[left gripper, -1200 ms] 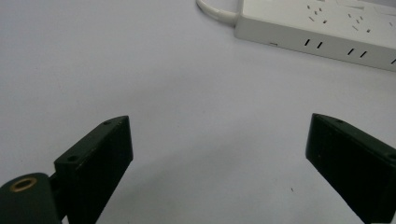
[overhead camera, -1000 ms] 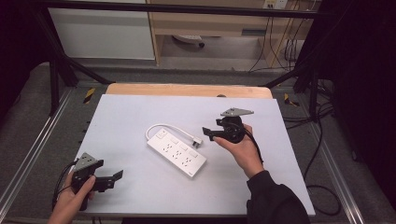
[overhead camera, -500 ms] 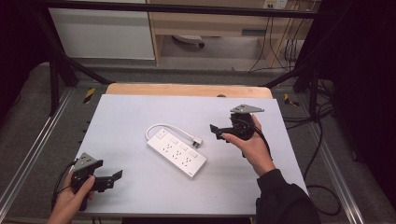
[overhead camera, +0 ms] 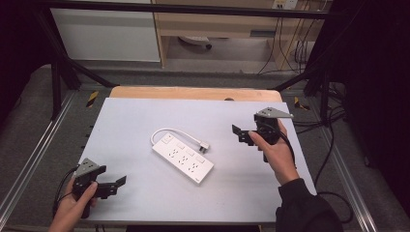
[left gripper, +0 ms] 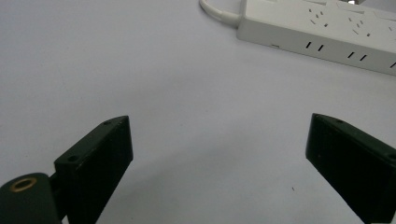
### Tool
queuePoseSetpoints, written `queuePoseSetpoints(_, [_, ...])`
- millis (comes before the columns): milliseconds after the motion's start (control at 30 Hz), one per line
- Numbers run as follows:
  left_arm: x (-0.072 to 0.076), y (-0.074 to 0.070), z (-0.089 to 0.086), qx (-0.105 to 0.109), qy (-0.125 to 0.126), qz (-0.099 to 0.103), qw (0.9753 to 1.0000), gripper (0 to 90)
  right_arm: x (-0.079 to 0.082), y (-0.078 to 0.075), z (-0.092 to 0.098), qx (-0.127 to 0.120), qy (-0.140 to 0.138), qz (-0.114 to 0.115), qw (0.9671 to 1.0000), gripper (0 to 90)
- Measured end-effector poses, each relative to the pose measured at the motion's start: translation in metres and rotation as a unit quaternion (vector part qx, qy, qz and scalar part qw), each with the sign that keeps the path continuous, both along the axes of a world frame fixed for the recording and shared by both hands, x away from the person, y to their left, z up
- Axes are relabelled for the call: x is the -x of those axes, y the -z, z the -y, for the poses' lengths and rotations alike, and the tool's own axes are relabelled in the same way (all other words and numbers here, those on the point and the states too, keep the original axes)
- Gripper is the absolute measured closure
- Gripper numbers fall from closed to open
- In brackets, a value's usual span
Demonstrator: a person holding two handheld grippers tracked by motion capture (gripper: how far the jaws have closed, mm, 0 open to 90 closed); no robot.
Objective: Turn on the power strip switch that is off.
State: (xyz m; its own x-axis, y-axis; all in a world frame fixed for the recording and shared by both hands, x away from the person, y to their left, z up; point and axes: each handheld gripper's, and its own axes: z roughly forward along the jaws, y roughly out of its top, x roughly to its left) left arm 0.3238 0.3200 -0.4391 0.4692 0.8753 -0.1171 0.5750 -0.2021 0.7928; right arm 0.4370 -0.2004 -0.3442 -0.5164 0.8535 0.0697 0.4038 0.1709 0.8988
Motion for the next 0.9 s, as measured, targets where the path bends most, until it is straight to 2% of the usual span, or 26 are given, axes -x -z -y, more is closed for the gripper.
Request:
queuePoseSetpoints(333, [0.0,0.0,0.0,0.0,0.0,0.0,1.0,7.4,0.013,0.001,0.023,0.009,0.014,0.004,0.9999,4.0])
queuePoseSetpoints(567, [0.0,0.0,0.001,-0.001,0.001,-0.001,1.0,7.4,0.023,0.003,0.042,0.004,0.027,0.008,0.9996,3.5])
queuePoseSetpoints(900, [0.0,0.0,0.001,0.0,0.001,-0.001,1.0,7.4,0.038,0.016,0.066,-0.006,0.049,0.005,0.9988,3.3])
